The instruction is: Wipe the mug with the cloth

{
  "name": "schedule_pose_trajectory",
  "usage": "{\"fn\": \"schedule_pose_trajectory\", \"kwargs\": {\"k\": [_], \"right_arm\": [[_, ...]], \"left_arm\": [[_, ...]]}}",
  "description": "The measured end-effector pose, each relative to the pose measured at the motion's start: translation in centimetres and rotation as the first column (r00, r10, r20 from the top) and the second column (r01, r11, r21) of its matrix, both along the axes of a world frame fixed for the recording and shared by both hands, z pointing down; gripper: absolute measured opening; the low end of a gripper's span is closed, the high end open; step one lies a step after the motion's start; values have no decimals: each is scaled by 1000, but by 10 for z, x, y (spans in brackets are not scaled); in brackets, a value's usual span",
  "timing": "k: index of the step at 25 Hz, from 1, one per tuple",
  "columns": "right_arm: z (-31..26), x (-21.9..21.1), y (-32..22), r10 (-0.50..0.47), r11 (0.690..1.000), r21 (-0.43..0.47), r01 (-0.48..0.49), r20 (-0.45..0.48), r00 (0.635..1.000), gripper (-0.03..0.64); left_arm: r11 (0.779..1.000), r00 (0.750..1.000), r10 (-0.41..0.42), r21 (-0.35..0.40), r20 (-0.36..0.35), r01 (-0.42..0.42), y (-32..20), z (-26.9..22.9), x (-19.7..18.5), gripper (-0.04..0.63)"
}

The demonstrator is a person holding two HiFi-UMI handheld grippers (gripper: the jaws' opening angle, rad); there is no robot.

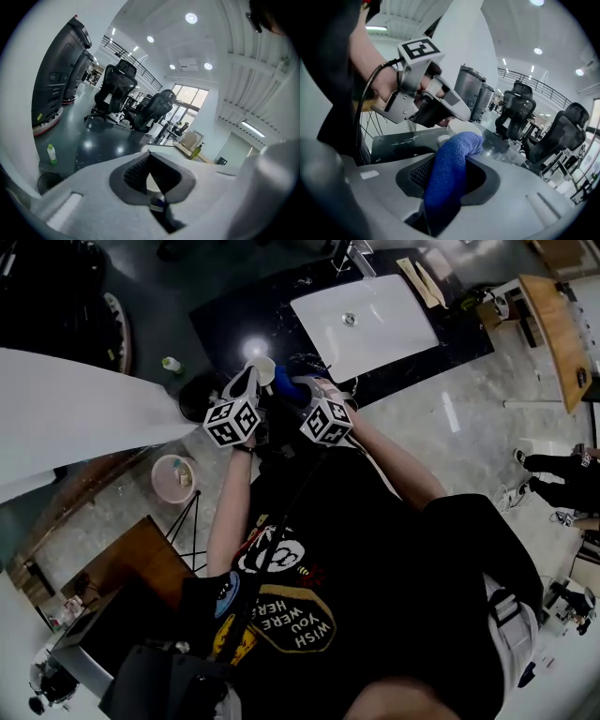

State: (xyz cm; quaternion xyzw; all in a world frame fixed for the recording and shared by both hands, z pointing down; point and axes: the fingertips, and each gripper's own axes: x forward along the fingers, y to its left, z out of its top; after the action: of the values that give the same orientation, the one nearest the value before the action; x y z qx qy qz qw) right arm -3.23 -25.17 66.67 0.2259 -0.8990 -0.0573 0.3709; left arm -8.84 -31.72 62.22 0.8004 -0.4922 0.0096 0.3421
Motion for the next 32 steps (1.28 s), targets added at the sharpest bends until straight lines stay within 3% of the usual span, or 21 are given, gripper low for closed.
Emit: {"fn": "schedule_pose_trajectory", "kwargs": {"k": [1,3,6,8,12,17,19,22,24,26,29,32], "right_arm": [[-2,3,1,5,1000,-11,-4,28,1000,135],[-4,16,-16,103,993,-62,-98,98,990,135],[-10,30,-63,292,950,-169,-261,196,936,135],[-11,24,-86,333,933,-215,-289,205,920,135],[3,13,-63,238,952,-235,-195,172,956,135],[-4,8,3,98,969,-244,-38,239,966,135],[-7,21,-10,193,959,-256,-123,271,943,135],[-13,39,-56,363,918,-276,-285,293,885,135],[-8,34,-80,396,902,-290,-320,257,882,135],[11,26,-82,385,895,-310,-321,175,906,135],[35,17,-30,252,929,-296,-221,72,965,135],[31,12,21,149,950,-295,-105,131,980,135]], "left_arm": [[1000,1000,0,-2,1,0,1,0,0,3],[1000,1000,5,-7,4,-5,3,1,1,3],[1000,1000,10,-15,1,-10,4,1,2,3],[1000,1000,11,-18,-1,-11,4,0,2,3],[1000,1000,12,-23,-15,-12,6,0,4,3],[1000,1000,4,-20,-19,-4,4,0,2,3],[1000,1000,1,-25,-17,-1,5,1,2,3],[999,1000,-18,-34,-21,17,7,2,-3,3],[999,999,-30,-35,-25,29,6,2,-8,3],[999,999,-36,-34,-27,35,7,2,-9,3],[999,999,-27,-39,-31,26,13,3,-4,3],[999,999,-16,-39,-32,15,15,2,0,3]]}}
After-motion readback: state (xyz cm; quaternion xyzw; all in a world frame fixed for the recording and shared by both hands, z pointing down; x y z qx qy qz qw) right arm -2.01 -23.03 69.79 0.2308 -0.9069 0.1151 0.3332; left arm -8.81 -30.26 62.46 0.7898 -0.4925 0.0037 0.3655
